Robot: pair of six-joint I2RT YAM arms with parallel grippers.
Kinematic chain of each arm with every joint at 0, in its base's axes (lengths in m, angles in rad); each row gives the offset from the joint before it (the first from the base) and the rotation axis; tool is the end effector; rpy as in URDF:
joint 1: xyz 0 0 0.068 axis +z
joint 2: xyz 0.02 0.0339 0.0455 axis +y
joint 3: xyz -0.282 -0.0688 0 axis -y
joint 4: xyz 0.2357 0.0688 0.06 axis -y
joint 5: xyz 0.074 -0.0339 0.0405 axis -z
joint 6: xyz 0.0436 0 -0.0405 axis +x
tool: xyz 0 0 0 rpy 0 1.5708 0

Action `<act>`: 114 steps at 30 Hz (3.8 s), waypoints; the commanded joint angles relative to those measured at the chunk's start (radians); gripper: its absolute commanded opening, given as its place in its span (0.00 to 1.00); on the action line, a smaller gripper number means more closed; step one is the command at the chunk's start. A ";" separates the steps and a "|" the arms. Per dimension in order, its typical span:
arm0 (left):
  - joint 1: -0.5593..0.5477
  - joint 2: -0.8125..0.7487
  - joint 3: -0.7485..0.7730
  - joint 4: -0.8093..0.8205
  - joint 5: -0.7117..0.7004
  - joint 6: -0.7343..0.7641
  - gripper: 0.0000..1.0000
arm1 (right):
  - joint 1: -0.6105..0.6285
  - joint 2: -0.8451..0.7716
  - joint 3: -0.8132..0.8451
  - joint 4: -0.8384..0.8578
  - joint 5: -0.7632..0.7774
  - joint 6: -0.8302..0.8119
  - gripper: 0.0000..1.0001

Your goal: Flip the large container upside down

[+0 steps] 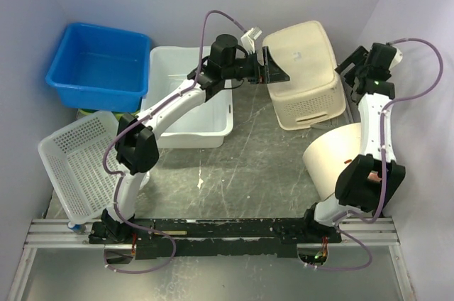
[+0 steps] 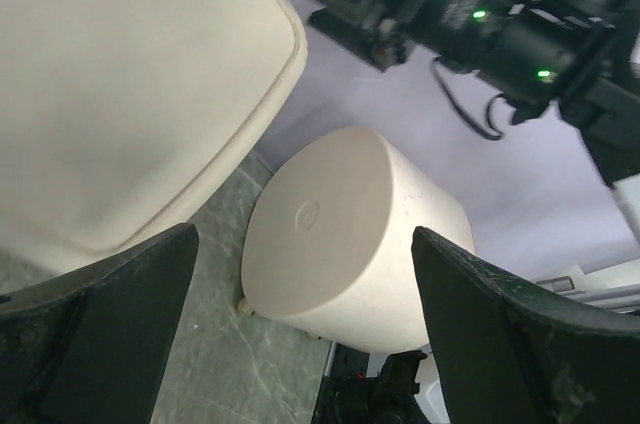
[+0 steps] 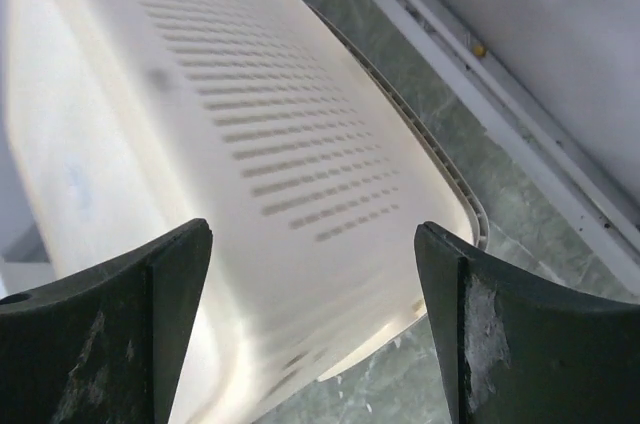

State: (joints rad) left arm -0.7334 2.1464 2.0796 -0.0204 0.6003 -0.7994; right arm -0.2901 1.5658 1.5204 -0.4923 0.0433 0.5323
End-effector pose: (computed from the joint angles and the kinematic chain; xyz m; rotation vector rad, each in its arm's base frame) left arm 0.3715 -0.3679 0.3846 0.4651 1.8732 -1.5941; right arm 0.3423 -0.1041 0.3845 0.8669 1.9232 0.0994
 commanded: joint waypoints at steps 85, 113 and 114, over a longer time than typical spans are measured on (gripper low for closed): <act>0.247 -0.844 -0.618 -0.756 -0.905 0.322 0.99 | 0.845 0.240 0.265 -0.029 0.123 -0.099 0.88; 0.713 -0.936 -0.705 -0.719 -0.494 0.320 0.99 | 1.194 0.719 0.764 -0.157 0.283 -0.034 0.00; 0.712 -0.935 -0.703 -0.719 -0.496 0.323 0.99 | 1.194 0.686 0.747 -0.139 0.271 -0.033 0.00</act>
State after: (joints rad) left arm -0.0296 1.2221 1.3865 -0.7650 0.0555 -0.5003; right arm 0.9070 2.3856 2.2974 -0.7124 0.3584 0.4664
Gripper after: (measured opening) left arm 0.992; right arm 0.133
